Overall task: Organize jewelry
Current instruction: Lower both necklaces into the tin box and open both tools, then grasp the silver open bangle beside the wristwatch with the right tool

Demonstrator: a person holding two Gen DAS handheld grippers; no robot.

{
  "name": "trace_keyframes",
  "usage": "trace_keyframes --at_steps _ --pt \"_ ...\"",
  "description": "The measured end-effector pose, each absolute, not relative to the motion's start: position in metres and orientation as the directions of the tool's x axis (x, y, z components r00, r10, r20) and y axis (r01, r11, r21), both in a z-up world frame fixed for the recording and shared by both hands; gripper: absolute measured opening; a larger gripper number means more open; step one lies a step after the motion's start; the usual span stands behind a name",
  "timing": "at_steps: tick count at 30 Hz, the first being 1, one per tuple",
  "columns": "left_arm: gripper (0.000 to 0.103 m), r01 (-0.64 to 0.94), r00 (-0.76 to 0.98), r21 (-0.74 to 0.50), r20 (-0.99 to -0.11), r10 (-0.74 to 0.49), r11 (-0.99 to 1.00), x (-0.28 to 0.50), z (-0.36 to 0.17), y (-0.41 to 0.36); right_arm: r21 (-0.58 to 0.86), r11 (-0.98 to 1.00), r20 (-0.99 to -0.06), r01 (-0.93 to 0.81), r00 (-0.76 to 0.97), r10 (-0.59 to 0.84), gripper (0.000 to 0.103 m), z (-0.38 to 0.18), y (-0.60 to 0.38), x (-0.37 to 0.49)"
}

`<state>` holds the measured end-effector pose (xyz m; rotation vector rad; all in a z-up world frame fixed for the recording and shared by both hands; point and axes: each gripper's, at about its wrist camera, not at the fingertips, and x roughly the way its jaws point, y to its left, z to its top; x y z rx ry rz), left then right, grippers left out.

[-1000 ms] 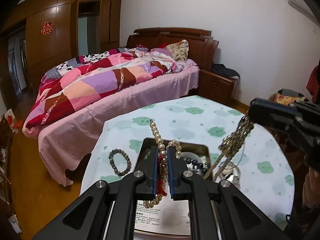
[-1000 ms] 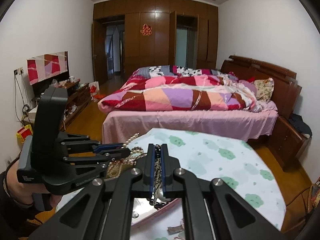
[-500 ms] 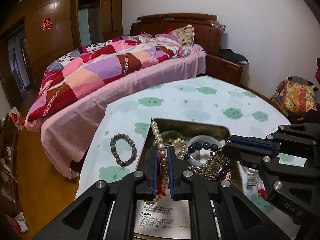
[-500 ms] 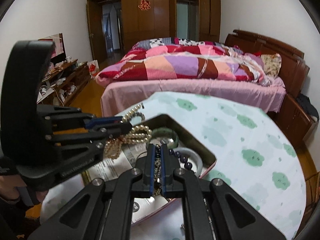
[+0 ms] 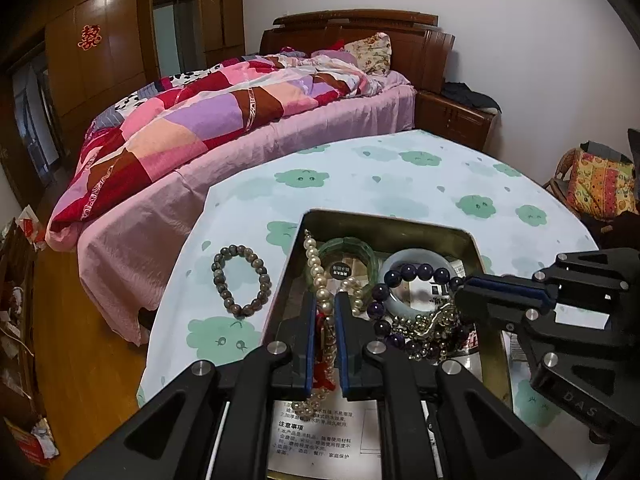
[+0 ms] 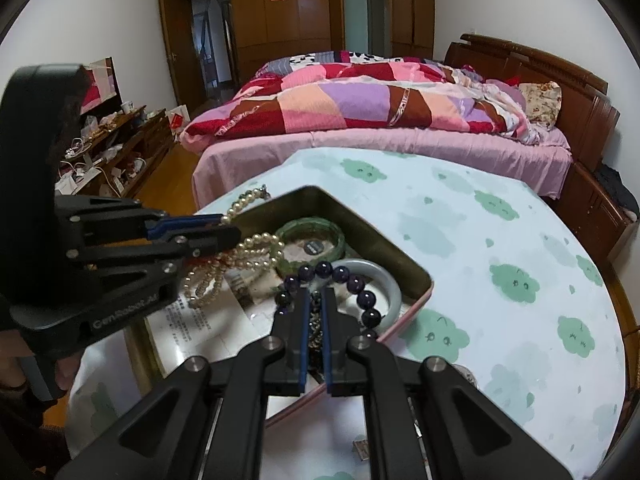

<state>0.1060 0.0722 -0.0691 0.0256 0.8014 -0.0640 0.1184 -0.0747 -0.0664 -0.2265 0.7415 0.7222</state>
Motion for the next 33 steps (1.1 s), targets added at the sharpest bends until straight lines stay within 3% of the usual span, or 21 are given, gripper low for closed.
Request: trace_keyframes --at_steps 2,4,5,6,8,9,12,33 --pt "0.009 0.064 0.691 0.013 -0.722 -0.035 0.998 0.106 -0.070 0.070 0.071 0.740 -0.685 -0.669 0.506 0.524 0.008 -0.068 -0.077 0.121" --pt "0.014 0.049 0.690 0.025 -0.723 -0.016 0.999 0.106 -0.070 0.069 0.076 0.748 -0.681 -0.660 0.514 0.522 0.029 -0.068 -0.082 0.122" --pt "0.027 0.039 0.692 0.028 -0.722 -0.007 0.999 0.105 -0.069 0.070 0.080 0.754 -0.676 -0.652 0.521 0.522 0.035 -0.067 -0.086 0.122" --pt "0.046 0.031 0.697 0.032 -0.717 0.002 0.999 0.103 -0.067 0.070 0.082 0.758 -0.671 -0.647 0.526 0.522 0.040 -0.066 -0.089 0.121" --pt "0.071 0.003 0.728 0.043 -0.685 0.027 0.999 0.095 -0.061 0.071 0.087 0.769 -0.661 -0.634 0.541 0.520 0.041 -0.062 -0.099 0.120" --pt "0.074 -0.003 0.741 0.043 -0.671 0.031 0.999 0.092 -0.058 0.071 0.088 0.775 -0.655 -0.626 0.550 0.518 0.045 -0.061 -0.106 0.119" --pt "0.074 -0.005 0.752 0.018 -0.659 0.015 1.000 0.083 -0.054 0.073 0.083 0.804 -0.647 -0.589 0.582 0.493 0.049 -0.058 -0.127 0.117" --pt "0.074 -0.021 0.730 -0.022 -0.684 0.001 1.000 0.060 -0.081 0.045 0.081 0.898 -0.709 -0.432 0.608 0.357 0.052 -0.091 -0.199 0.117"
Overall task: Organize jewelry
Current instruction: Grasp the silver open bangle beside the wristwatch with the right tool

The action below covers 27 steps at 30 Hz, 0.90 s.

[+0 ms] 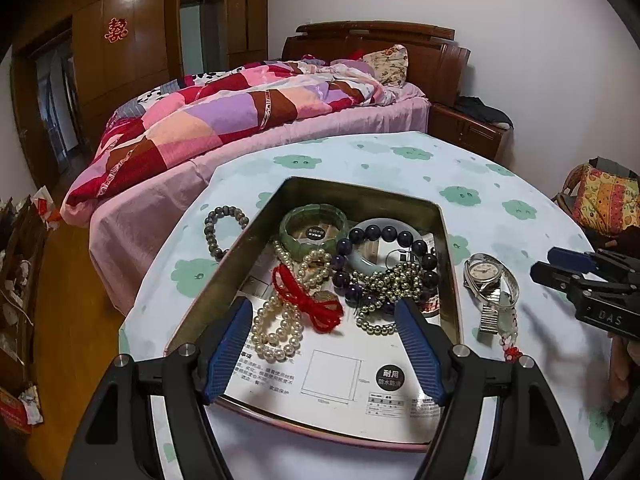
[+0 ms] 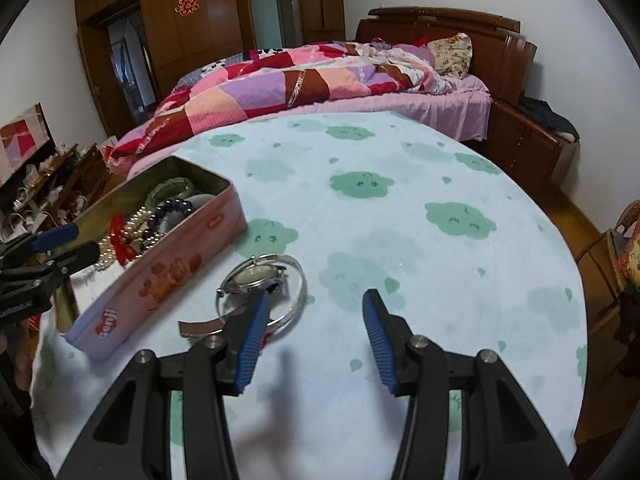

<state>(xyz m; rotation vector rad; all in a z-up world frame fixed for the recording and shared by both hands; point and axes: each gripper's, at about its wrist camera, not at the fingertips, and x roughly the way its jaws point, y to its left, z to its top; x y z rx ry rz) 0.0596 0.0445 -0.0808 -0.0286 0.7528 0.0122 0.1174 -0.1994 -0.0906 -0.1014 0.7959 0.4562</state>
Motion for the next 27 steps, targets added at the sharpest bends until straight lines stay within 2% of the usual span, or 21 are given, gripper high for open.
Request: trace_keyframes --at_steps 8,12,15,17,18,19,21,27 --pt "0.074 -0.019 0.727 -0.018 -0.687 0.002 1.000 0.057 -0.084 0.039 0.022 0.892 -0.767 -0.452 0.565 0.305 0.048 -0.105 -0.182 0.132" --pt "0.074 -0.014 0.730 -0.016 -0.683 -0.001 1.000 0.056 -0.083 0.037 0.017 0.894 -0.794 -0.447 0.537 0.284 0.033 -0.115 -0.177 0.143" --pt "0.074 -0.012 0.729 -0.017 -0.685 -0.003 1.000 0.056 -0.084 0.036 0.016 0.891 -0.798 -0.454 0.531 0.285 0.030 -0.117 -0.177 0.143" --pt "0.074 -0.013 0.727 -0.019 -0.686 -0.003 1.000 0.057 -0.084 0.036 0.016 0.886 -0.798 -0.464 0.527 0.291 0.020 -0.115 -0.178 0.140" --pt "0.074 -0.013 0.728 -0.020 -0.686 -0.004 1.000 0.056 -0.084 0.035 0.012 0.883 -0.799 -0.470 0.527 0.291 0.011 -0.115 -0.178 0.139" --pt "0.074 -0.013 0.728 -0.020 -0.685 -0.005 1.000 0.056 -0.084 0.035 0.001 0.879 -0.799 -0.477 0.528 0.288 0.009 -0.114 -0.177 0.136" --pt "0.074 -0.010 0.730 -0.022 -0.683 -0.007 1.000 0.056 -0.082 0.034 -0.014 0.873 -0.796 -0.487 0.534 0.285 0.007 -0.112 -0.173 0.133" --pt "0.074 -0.001 0.733 -0.026 -0.680 -0.016 1.000 0.055 -0.080 0.032 0.072 0.874 -0.734 -0.480 0.568 0.372 0.005 -0.097 -0.190 0.121"
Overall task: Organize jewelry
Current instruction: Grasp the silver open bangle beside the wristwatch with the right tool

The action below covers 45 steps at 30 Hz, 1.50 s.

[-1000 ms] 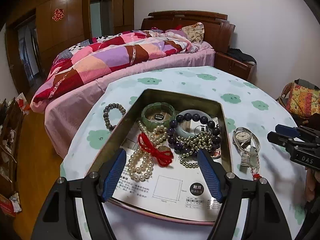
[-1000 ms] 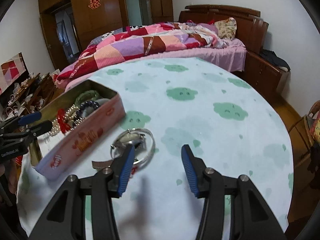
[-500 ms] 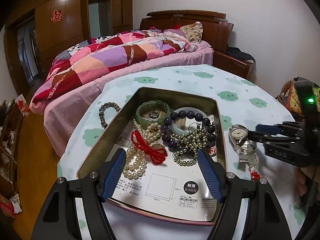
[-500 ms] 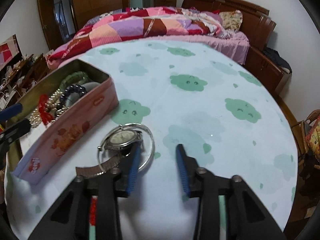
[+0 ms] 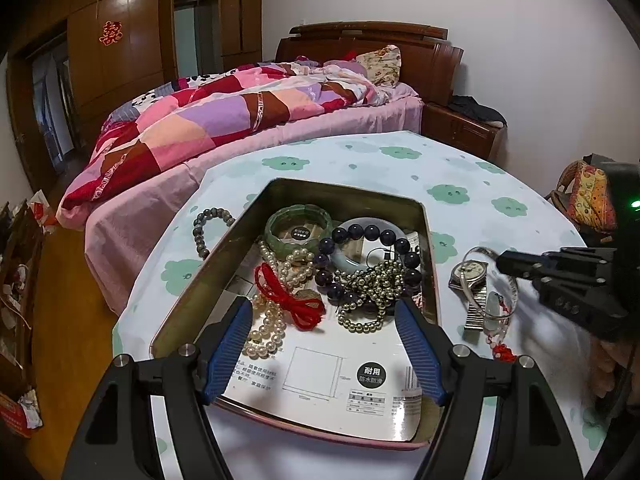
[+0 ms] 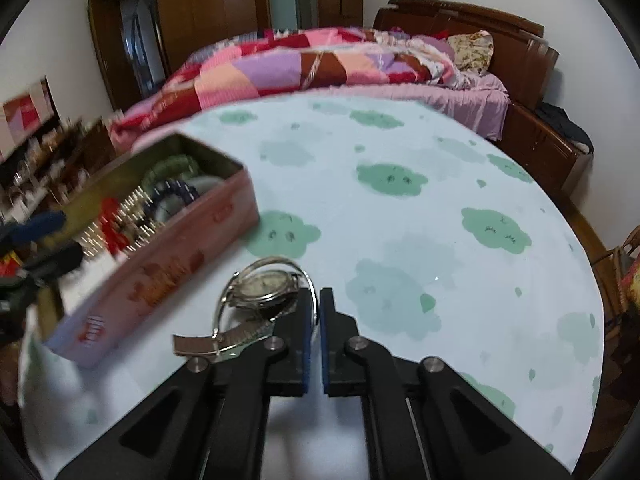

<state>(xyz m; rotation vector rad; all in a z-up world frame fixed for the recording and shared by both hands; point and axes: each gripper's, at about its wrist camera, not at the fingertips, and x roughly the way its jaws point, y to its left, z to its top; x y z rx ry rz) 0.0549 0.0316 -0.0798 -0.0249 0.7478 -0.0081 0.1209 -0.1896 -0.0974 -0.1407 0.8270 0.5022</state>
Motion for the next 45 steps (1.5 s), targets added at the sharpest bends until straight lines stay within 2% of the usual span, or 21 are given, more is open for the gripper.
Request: trace_keyframes --at_steps 9,21,25,29,40,45 --pt "0.074 -0.011 0.735 -0.023 -0.678 -0.008 1.000 0.055 -0.078 0.034 0.148 0.895 -0.713 -0.421 0.581 0.392 0.005 -0.093 -0.211 0.127" --pt "0.074 -0.068 0.734 -0.036 -0.678 0.026 0.997 0.057 -0.079 0.058 0.155 0.908 -0.716 -0.388 0.589 0.374 0.005 -0.100 -0.224 0.130" --pt "0.074 -0.070 0.751 -0.090 -0.660 -0.007 0.993 0.054 -0.074 0.076 0.158 0.912 -0.715 -0.378 0.593 0.370 0.005 -0.101 -0.229 0.130" --pt "0.074 -0.084 0.754 -0.032 -0.655 0.043 0.996 0.053 -0.068 0.074 0.159 0.913 -0.709 -0.375 0.600 0.370 0.005 -0.101 -0.231 0.129" --pt "0.074 -0.162 0.742 -0.004 -0.660 0.120 0.987 0.054 -0.063 0.093 0.151 0.920 -0.691 -0.361 0.627 0.359 0.006 -0.098 -0.241 0.124" --pt "0.074 -0.152 0.743 0.004 -0.660 0.117 0.988 0.056 -0.062 0.084 0.136 0.917 -0.685 -0.375 0.633 0.360 0.006 -0.097 -0.238 0.122"
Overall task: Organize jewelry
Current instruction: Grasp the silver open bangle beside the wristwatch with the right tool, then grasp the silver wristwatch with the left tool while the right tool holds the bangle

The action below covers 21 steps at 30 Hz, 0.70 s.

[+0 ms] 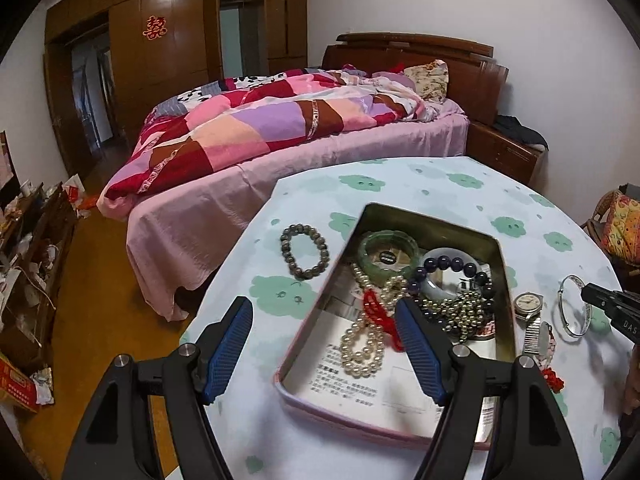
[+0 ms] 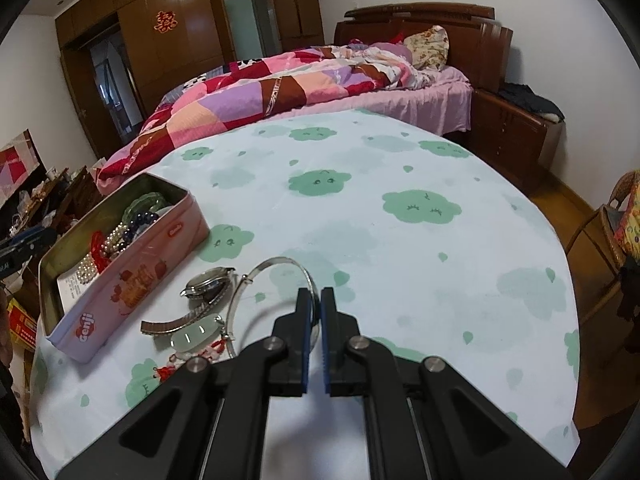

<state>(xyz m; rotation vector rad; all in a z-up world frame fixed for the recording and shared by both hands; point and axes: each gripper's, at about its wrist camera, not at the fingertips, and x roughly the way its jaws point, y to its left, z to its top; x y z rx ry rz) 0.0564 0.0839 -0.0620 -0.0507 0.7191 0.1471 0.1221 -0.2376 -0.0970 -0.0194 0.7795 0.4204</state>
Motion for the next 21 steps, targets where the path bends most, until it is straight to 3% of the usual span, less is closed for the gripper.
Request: trace_keyframes --at_steps 11,21 --pt "0.074 0.114 0.756 0.074 -0.653 -0.038 0.991 0.074 -0.048 -0.018 0.123 0.927 -0.693 -0.353 0.638 0.335 0.006 -0.098 -0.249 0.120" --pt "0.070 0.221 0.711 0.146 -0.700 -0.057 0.964 0.096 -0.069 -0.075 0.136 0.922 -0.689 -0.363 0.634 0.352 0.006 -0.099 -0.253 0.121"
